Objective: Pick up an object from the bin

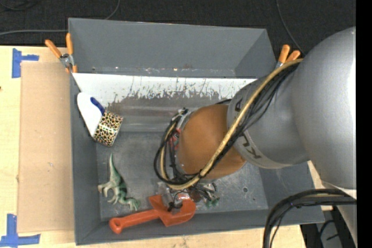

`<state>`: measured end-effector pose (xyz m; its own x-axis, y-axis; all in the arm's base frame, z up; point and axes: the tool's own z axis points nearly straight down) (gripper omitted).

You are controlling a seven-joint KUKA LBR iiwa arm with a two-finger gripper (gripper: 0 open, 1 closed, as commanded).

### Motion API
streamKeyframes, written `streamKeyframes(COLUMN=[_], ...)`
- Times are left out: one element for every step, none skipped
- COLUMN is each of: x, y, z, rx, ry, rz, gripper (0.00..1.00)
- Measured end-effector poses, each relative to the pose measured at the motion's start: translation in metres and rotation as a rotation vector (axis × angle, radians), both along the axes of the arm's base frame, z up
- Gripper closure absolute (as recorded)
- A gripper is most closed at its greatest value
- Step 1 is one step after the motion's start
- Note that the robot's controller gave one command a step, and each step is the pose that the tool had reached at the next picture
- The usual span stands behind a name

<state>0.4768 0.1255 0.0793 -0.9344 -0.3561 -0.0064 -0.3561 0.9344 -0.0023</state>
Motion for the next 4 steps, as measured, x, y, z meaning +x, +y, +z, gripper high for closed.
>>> streamKeyframes(x=[0.0,-0.001,-0.001,-0.001], y=[0.0,0.0,0.0,0.001], z=[0.004,0.015,0.035,0.05], rx=[0.0,-0.001,-0.001,-0.001], ry=[0.0,0.003,0.003,0.004], rz=[-0.003,-0.005,-0.008,-0.01], gripper=[1.0,1.0,1.0,1.0])
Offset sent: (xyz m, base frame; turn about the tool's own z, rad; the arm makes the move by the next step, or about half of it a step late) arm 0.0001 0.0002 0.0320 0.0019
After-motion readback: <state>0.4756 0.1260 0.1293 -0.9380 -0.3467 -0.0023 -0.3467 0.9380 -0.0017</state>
